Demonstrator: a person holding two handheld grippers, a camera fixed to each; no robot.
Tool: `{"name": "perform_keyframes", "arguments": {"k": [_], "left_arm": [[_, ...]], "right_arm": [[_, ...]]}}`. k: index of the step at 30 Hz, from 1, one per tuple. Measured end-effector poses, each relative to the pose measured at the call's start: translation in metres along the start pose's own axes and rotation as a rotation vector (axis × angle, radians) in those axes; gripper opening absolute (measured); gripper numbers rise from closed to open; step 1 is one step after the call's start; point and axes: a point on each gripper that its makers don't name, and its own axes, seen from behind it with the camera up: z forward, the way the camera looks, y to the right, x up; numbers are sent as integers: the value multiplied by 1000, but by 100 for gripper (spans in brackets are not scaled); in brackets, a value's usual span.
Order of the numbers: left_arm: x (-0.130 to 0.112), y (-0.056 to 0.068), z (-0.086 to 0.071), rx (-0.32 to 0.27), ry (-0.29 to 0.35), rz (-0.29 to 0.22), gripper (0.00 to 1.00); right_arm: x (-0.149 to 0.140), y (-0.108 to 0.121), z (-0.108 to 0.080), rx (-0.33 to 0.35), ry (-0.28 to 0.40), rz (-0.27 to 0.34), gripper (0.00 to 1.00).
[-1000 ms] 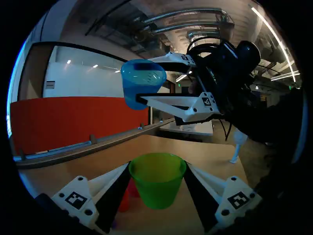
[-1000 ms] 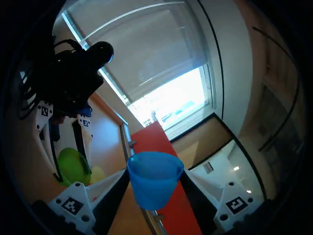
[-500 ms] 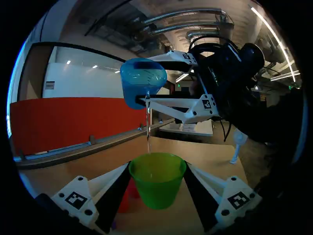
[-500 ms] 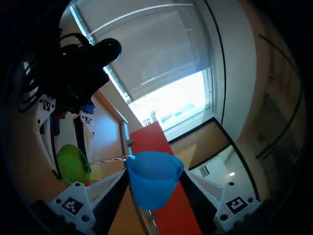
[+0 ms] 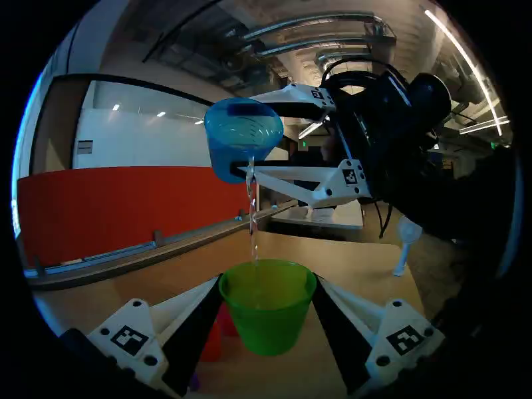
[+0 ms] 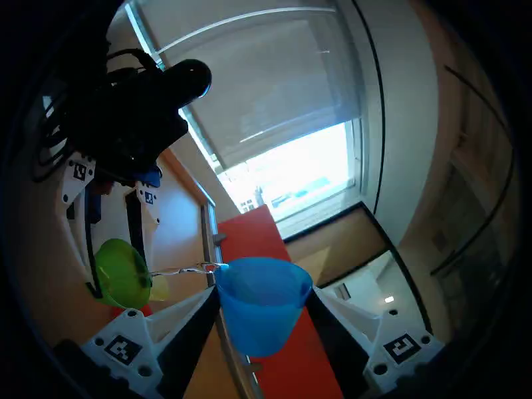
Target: Pour water
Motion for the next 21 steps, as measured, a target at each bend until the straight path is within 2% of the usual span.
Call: {"name": "perform_keyframes", "arguments": {"k": [21], "left_arm": [[1,1,-1,-1,1,2,89]], "right_arm": [[3,5,-1,-9,4,-59,91]]}}
